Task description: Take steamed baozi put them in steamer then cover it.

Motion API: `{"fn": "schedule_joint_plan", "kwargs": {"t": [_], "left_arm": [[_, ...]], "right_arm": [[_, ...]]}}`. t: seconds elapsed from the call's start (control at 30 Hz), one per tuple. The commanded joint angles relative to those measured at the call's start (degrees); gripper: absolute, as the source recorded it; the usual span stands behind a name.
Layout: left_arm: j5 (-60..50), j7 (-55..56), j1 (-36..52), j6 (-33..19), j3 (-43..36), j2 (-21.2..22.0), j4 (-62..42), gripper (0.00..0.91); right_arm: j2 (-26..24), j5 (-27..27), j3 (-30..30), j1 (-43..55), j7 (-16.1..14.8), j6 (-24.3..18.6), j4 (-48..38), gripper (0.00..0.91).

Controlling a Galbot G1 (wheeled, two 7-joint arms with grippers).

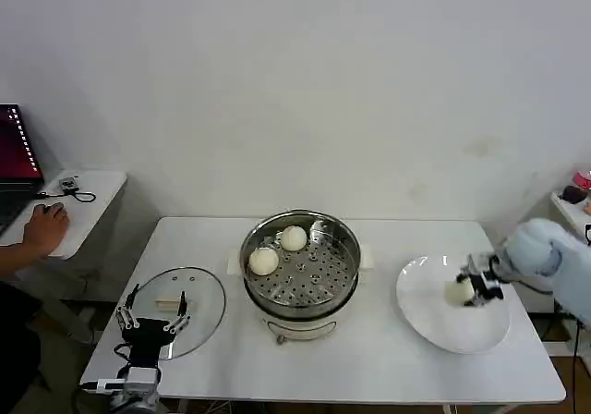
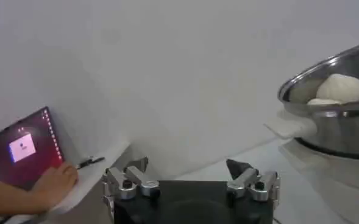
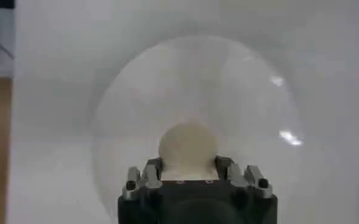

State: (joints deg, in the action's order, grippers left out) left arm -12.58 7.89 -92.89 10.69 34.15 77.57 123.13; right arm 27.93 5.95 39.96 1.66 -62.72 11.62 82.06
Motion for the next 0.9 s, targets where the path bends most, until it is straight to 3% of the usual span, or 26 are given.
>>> {"fn": "schedule_joint_plan", "kwargs": {"t": [0.03, 0.23, 0.5, 0.63, 0.9], "left_arm": [[0.47, -0.06, 0.12, 0.13, 0.48, -0.39, 0.52, 0.907], [0.38, -0.08, 0.44, 0.45, 0.75, -0.45, 0.89, 0.907], [0.03, -0.04, 0.42, 0.51, 1.17, 0.24, 1.21, 0.907], [-0.04, -0.04, 0.15, 0.51, 1.58, 0.31, 1.67, 0.907], [-0.53, 0.04, -0.72, 0.49, 2.36, 1.12, 2.89, 0.907]], "right_arm": [[7.71, -4.25, 9.13, 20.89, -1.08, 0.23, 0.03, 0.595], [18.83, -8.23, 13.55, 28.94, -1.35, 1.37, 0.68, 0.595], [29.6, -9.34, 19.04, 28.71, -2.69, -0.91, 2.51, 0.605], [32.94, -8.95, 21.62, 27.12, -2.52, -1.92, 3.19, 0.605], [36.92, -3.27, 26.54, 24.12, -3.1, -6.27, 3.62, 0.605]]}}
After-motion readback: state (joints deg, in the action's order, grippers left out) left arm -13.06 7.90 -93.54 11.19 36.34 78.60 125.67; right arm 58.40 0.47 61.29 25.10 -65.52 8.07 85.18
